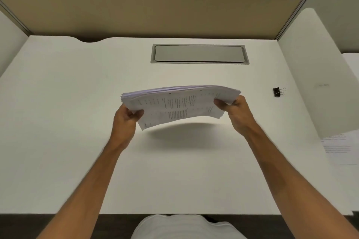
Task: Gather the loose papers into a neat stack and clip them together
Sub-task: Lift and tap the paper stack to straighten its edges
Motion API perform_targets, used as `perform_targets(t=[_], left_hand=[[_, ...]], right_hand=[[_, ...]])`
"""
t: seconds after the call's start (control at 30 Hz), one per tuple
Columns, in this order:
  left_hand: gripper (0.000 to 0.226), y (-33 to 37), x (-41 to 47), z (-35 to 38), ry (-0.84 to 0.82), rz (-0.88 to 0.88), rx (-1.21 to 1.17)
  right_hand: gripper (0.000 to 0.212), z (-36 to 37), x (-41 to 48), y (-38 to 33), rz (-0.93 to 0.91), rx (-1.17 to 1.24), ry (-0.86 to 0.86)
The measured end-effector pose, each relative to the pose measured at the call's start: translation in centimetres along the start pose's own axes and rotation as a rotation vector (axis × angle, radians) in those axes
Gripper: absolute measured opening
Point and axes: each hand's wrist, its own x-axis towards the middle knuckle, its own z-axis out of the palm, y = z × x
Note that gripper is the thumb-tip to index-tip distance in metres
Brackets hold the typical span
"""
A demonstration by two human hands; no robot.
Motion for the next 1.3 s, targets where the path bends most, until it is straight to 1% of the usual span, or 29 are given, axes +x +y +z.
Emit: perform_targets(t=[0.07,0.13,0.27,0.4,0.47,0.53,0.6,0.7,0.77,0.83,1.03,1.1,1.13,1.2,1.27,1.3], left_hand=[[0.037,-1.0,-0.4,0.4,0.024,-0.003,0.046],[0.041,-2.0,-0.9,0.6,0.013,-0.024,0.051],[0.055,-2.7,-1.7,1.2,-0.032,-0.075,-0.031],[0.058,-2.2,-1.8,1.8,-0.012,-0.029,-0.158],[0.054,-1.4,-1.7,2.3,0.019,0.007,-0.213],[0.047,-0.6,-1.8,3.0,0.107,0.022,-0.281],[0.042,0.3,-2.0,3.8,0.243,-0.004,-0.33],[0.041,1.1,-2.1,5.0,0.408,-0.067,-0.299],[0.037,1.4,-2.1,5.6,0.481,-0.087,-0.275],[0.033,1.6,-2.0,5.8,0.505,-0.082,-0.271],[0.023,1.6,-1.9,5.6,0.483,-0.058,-0.267],[0.021,1.6,-1.8,5.5,0.48,-0.044,-0.267],[0.023,1.6,-1.9,5.5,0.467,-0.048,-0.264],[0.038,1.7,-2.2,5.2,0.39,-0.043,-0.266],[0.058,1.2,-2.6,4.5,0.267,0.001,-0.263],[0.064,0.7,-2.8,4.1,0.204,0.021,-0.254]], right_hand=[[0.031,0.3,-0.3,1.0,0.005,0.014,0.012],[0.031,0.5,-0.6,2.0,0.03,0.03,0.014],[0.031,0.5,-1.0,3.7,0.093,0.029,0.084],[0.042,0.4,-1.5,3.7,0.037,0.086,0.157],[0.04,0.8,-1.8,3.4,0.006,0.137,0.18],[0.032,1.4,-2.1,2.7,-0.01,0.176,0.226],[0.025,2.3,-2.4,2.0,-0.027,0.175,0.29],[0.019,3.6,-2.5,1.2,-0.053,0.192,0.373],[0.019,4.1,-2.4,1.0,-0.048,0.182,0.423],[0.017,4.3,-2.3,1.0,-0.04,0.171,0.454],[0.011,4.0,-2.1,1.0,-0.053,0.141,0.479],[0.014,4.0,-1.9,1.0,-0.046,0.135,0.478],[0.019,4.0,-2.0,1.0,-0.04,0.133,0.47],[0.028,3.6,-2.3,1.2,-0.042,0.119,0.418],[0.035,2.8,-2.7,1.6,-0.039,0.087,0.302],[0.038,2.2,-2.9,1.9,-0.024,0.068,0.239]])
